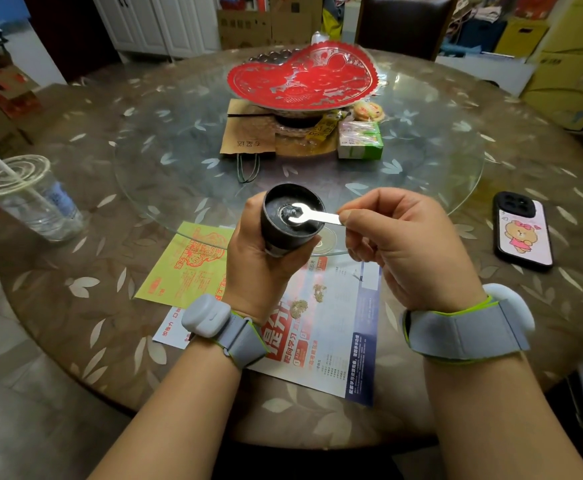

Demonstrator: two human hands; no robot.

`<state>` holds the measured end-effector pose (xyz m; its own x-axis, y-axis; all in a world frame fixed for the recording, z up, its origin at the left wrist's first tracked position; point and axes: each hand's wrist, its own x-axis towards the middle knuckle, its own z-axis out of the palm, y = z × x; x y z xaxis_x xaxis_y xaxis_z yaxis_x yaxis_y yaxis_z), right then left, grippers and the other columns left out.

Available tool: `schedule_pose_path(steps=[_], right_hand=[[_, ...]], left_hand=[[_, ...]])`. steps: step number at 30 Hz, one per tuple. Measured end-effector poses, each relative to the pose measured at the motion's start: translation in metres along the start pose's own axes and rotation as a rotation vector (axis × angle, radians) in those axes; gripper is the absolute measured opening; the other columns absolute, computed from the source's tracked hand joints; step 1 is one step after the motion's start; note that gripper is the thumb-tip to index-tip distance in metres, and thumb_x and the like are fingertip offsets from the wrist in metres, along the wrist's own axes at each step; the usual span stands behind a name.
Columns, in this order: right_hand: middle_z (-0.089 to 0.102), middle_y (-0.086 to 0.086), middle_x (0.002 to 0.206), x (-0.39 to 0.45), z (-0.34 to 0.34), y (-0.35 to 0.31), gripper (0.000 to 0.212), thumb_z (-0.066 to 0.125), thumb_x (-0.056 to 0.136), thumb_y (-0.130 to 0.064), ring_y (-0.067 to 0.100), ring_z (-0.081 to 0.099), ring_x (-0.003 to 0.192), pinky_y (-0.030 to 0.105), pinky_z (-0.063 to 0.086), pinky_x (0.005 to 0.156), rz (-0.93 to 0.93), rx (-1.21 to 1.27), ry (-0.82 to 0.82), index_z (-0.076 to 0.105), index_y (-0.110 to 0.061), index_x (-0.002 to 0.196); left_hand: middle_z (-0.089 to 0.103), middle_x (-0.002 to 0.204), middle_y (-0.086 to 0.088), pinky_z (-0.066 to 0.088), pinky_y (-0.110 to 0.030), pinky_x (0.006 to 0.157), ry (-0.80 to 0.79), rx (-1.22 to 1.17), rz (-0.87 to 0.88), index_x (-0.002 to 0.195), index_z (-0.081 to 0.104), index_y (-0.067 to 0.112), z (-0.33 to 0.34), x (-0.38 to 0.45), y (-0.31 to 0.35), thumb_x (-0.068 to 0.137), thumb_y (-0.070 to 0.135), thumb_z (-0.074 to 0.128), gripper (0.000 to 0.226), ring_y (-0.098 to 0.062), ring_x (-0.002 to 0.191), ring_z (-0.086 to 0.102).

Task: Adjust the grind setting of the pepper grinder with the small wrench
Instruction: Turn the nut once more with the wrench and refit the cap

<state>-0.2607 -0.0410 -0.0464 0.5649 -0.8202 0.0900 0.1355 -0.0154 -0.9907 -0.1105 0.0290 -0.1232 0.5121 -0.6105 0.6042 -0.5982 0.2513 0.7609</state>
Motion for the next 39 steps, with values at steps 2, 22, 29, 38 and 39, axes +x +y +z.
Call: schedule_pose_path(steps=[2,22,29,38,39], right_hand=[[0.058,0.007,0.049,-0.001,0.001,0.0,0.01,0.059,0.084,0.008,0.016,0.046,0.041,0.022,0.039,0.044,0.001,-0.002,-0.007,0.065,0.004,0.077],[0.062,0.011,0.066,0.043,-0.053,0.084,0.02,0.054,0.088,0.004,0.005,0.046,0.034,0.019,0.044,0.043,0.191,-0.063,0.493,0.057,-0.011,0.076],[0.066,0.01,0.071,0.047,-0.054,0.093,0.016,0.056,0.084,0.005,0.008,0.051,0.031,0.021,0.043,0.042,0.261,-0.184,0.458,0.054,-0.01,0.086],[0.069,0.014,0.087,0.048,-0.064,0.099,0.028,0.062,0.084,-0.023,0.033,0.061,0.089,0.031,0.042,0.07,0.171,-1.015,0.317,0.059,-0.013,0.109],[0.069,0.013,0.085,0.045,-0.063,0.095,0.027,0.062,0.084,-0.025,0.032,0.061,0.089,0.033,0.043,0.072,0.134,-1.013,0.339,0.06,-0.012,0.108]], left_hand=[[0.058,0.103,0.022,0.044,-0.011,0.079,0.001,0.0,-0.004,0.119,0.044,0.026,0.0,0.0,-0.001,0.073,0.041,0.074,0.057,0.008,0.091,0.056],[0.057,0.105,0.022,0.047,-0.014,0.08,-0.017,0.013,0.031,0.12,0.044,0.029,0.001,0.001,0.002,0.071,0.042,0.075,0.059,-0.009,0.09,0.06],[0.058,0.106,0.018,0.046,-0.014,0.082,-0.033,-0.003,0.032,0.12,0.044,0.028,0.0,0.001,0.002,0.072,0.039,0.075,0.058,-0.01,0.092,0.06],[0.062,0.106,0.012,0.048,-0.016,0.083,-0.163,0.025,-0.024,0.118,0.05,0.031,-0.004,0.007,0.013,0.069,0.039,0.081,0.058,-0.005,0.095,0.06],[0.063,0.108,0.008,0.049,-0.02,0.085,-0.207,0.055,-0.007,0.118,0.052,0.028,-0.007,0.008,0.015,0.07,0.036,0.083,0.058,-0.008,0.098,0.06]])
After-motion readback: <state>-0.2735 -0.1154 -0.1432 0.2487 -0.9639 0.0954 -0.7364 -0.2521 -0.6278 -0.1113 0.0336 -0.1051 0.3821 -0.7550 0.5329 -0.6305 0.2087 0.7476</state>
